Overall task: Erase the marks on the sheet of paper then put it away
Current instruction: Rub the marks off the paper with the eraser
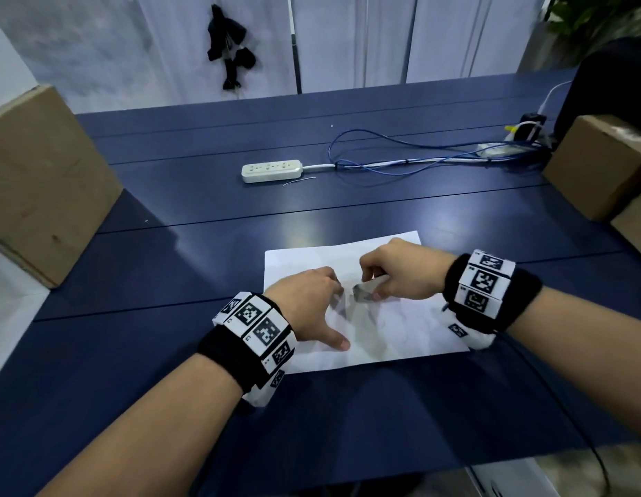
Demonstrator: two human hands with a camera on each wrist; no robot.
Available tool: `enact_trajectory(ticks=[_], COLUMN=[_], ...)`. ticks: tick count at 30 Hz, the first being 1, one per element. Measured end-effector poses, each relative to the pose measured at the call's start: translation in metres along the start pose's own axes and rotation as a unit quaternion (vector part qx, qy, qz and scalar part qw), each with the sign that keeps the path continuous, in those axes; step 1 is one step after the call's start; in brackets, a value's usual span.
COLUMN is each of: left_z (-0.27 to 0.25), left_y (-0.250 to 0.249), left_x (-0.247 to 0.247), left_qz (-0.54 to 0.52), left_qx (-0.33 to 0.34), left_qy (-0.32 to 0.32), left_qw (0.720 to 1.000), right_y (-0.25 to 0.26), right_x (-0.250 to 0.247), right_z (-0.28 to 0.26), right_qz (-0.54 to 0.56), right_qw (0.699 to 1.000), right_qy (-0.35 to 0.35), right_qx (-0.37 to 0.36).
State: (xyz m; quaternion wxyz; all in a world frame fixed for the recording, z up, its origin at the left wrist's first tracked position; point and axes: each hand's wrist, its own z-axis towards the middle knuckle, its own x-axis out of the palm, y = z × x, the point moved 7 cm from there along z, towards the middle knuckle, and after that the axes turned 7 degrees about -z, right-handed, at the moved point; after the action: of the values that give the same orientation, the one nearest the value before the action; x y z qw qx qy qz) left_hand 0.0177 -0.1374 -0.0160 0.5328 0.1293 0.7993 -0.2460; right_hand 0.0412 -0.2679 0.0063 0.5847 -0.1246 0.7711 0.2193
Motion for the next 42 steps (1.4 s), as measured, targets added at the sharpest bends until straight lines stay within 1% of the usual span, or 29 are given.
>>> enact_trajectory(ticks=[2,4,5,6,7,8,11,13,14,15,17,18,19,20,23,25,26,30,31,32,36,37,38,39,42], left_z=[0.000,0.002,0.002,0.003,0.003,0.004,0.004,0.005,0.005,0.005,0.007,0.007,0.008,0.008,0.008,0.008,0.008,0.009,0.009,0.010,0.009,0.009,0.010,0.010,0.011], left_y=[0.001,0.001,0.002,0.002,0.001,0.001,0.001,0.000,0.000,0.001,0.001,0.000,-0.001,-0.001,-0.005,-0.006,-0.005,-0.006,-0.006,-0.007,-0.007,-0.007,-0.007,-0.006,-0.006], left_x=[0.000,0.001,0.002,0.002,0.002,0.002,0.001,0.001,0.001,0.001,0.002,0.001,0.001,0.000,-0.002,-0.002,-0.002,-0.001,-0.001,-0.002,-0.003,-0.003,-0.003,-0.003,-0.002], left_qz=[0.008,0.023,0.031,0.038,0.041,0.042,0.031,0.029,0.031,0.033,0.042,0.046,0.048,0.049,0.055,0.059,0.061,0.065,0.063,0.061,0.057,0.059,0.060,0.060,0.065], left_qx=[-0.002,-0.004,-0.007,-0.008,-0.008,-0.006,-0.007,-0.006,-0.007,-0.008,-0.008,-0.008,-0.009,-0.008,-0.001,0.000,0.000,-0.001,0.000,0.001,0.007,0.007,0.006,0.004,0.003], left_qy=[0.002,0.007,0.009,0.010,0.012,0.013,0.014,0.016,0.016,0.017,0.021,0.023,0.023,0.021,0.022,0.024,0.022,0.025,0.025,0.024,0.025,0.025,0.023,0.021,0.021], left_qw=[1.000,1.000,0.999,0.999,0.999,0.999,0.999,0.999,0.999,0.999,0.999,0.999,0.999,0.999,0.998,0.998,0.998,0.998,0.998,0.998,0.998,0.998,0.998,0.998,0.998], right_y=[0.006,0.015,0.019,0.021,0.021,0.019,0.008,0.004,0.007,0.012,0.022,0.025,0.025,0.023,0.010,0.006,0.010,0.029,0.029,0.025,0.001,-0.002,0.000,0.005,0.029], right_x=[0.005,0.019,0.027,0.031,0.030,0.026,0.005,0.000,0.002,0.007,0.024,0.028,0.029,0.025,0.004,-0.001,0.001,0.031,0.031,0.028,-0.002,-0.004,-0.002,0.003,0.029], right_z=[-0.007,-0.021,-0.026,-0.029,-0.027,-0.021,0.002,0.005,0.002,-0.004,-0.018,-0.021,-0.020,-0.016,0.004,0.005,0.001,-0.025,-0.025,-0.021,0.004,0.005,0.003,-0.002,-0.024], right_qz=[-0.015,-0.013,-0.003,0.003,0.001,-0.006,-0.024,-0.026,-0.022,-0.015,0.001,0.003,0.000,-0.008,-0.031,-0.040,-0.038,0.009,0.008,0.000,-0.031,-0.032,-0.029,-0.020,0.016], right_qw=[0.999,0.993,0.988,0.985,0.984,0.987,0.998,0.999,0.999,0.998,0.991,0.988,0.987,0.990,0.998,0.999,0.998,0.988,0.987,0.989,0.999,0.999,0.999,0.999,0.988], right_qy=[0.019,0.090,0.130,0.153,0.155,0.138,0.044,0.015,0.020,0.041,0.110,0.132,0.136,0.121,0.033,0.001,0.007,0.129,0.134,0.123,0.018,0.005,0.005,0.022,0.119], right_qx=[-0.030,-0.070,-0.081,-0.085,-0.085,-0.079,-0.031,-0.019,-0.031,-0.049,-0.076,-0.081,-0.081,-0.077,-0.039,-0.034,-0.044,-0.087,-0.086,-0.079,-0.014,-0.010,-0.019,-0.036,-0.093])
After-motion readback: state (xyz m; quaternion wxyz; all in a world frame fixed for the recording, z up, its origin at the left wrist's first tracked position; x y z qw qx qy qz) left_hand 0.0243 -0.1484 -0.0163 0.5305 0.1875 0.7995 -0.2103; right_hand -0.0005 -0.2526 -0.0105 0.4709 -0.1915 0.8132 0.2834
